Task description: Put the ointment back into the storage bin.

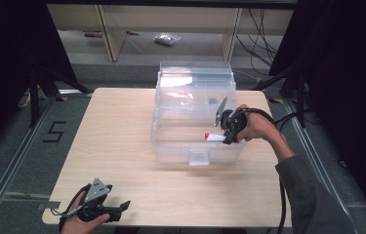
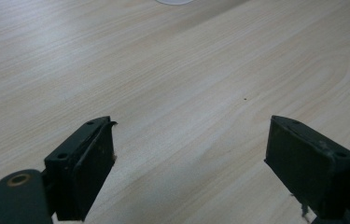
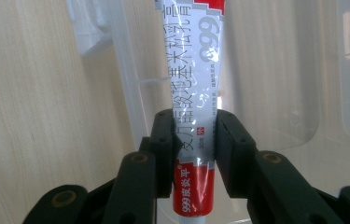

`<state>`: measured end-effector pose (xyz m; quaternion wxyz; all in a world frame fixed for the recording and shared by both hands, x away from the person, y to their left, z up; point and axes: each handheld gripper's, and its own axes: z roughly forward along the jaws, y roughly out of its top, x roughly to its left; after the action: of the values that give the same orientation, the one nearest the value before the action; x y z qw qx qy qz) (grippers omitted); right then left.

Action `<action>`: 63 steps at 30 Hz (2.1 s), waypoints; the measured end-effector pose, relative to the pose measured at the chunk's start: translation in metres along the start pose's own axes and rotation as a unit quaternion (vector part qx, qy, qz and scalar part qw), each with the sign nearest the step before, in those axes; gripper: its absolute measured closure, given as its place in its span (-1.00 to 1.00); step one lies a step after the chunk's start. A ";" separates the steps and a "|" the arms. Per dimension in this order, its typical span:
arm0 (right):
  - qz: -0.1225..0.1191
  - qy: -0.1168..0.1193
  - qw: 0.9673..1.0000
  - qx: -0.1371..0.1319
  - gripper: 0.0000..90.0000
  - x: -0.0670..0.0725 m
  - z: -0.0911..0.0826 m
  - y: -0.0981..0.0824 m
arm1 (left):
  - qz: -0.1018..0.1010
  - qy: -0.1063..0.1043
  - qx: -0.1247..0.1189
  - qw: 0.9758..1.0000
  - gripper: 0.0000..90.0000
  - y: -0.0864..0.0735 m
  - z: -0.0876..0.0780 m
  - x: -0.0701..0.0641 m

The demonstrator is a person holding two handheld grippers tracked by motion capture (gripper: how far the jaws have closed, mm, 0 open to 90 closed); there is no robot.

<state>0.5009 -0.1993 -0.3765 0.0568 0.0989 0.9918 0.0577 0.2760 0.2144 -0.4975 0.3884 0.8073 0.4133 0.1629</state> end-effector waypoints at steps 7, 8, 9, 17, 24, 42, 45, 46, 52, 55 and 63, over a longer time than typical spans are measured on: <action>-0.003 0.006 1.000 0.002 0.57 -0.003 0.006 -0.003 | 0.001 -0.002 0.001 1.000 -0.67 0.000 0.000 0.001; 0.008 0.007 1.000 0.005 0.57 -0.002 0.007 -0.004 | 0.001 -0.002 0.001 1.000 -0.67 0.000 0.000 0.001; -0.002 0.008 1.000 0.001 0.57 -0.004 0.009 -0.005 | 0.000 -0.002 0.000 1.000 -0.67 0.000 0.000 0.001; 0.007 0.016 1.000 -0.003 0.57 -0.004 0.013 -0.006 | 0.000 -0.001 0.000 1.000 -0.67 0.000 0.000 0.001; 0.030 0.012 0.999 -0.022 0.55 -0.003 0.006 -0.007 | 0.001 0.003 0.001 1.000 -0.67 0.000 0.000 0.001; 0.041 0.010 0.997 -0.062 0.46 -0.003 -0.004 -0.010 | 0.002 0.001 0.002 1.000 -0.67 0.000 0.000 0.001; 0.047 0.001 0.996 -0.075 0.44 -0.003 -0.007 -0.011 | 0.005 -0.002 0.007 1.000 -0.67 0.001 -0.001 0.001; 0.049 0.001 0.996 -0.075 0.43 -0.003 -0.007 -0.011 | 0.005 -0.002 0.007 1.000 -0.67 0.001 -0.001 0.001; 0.073 -0.001 0.994 -0.086 0.36 -0.004 -0.011 -0.013 | 0.003 -0.002 0.005 1.000 -0.67 0.001 -0.001 0.001; 0.075 0.002 0.993 -0.092 0.33 -0.003 -0.012 -0.013 | 0.003 -0.001 0.004 1.000 -0.67 0.001 0.000 0.001; 0.091 -0.006 0.990 -0.103 0.20 0.002 -0.017 -0.011 | 0.005 0.003 0.005 1.000 -0.67 0.001 0.000 0.001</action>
<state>0.4951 -0.2117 -0.3618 0.0668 0.1826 0.9670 0.1644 0.2773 0.2151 -0.4973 0.3824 0.8108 0.4114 0.1646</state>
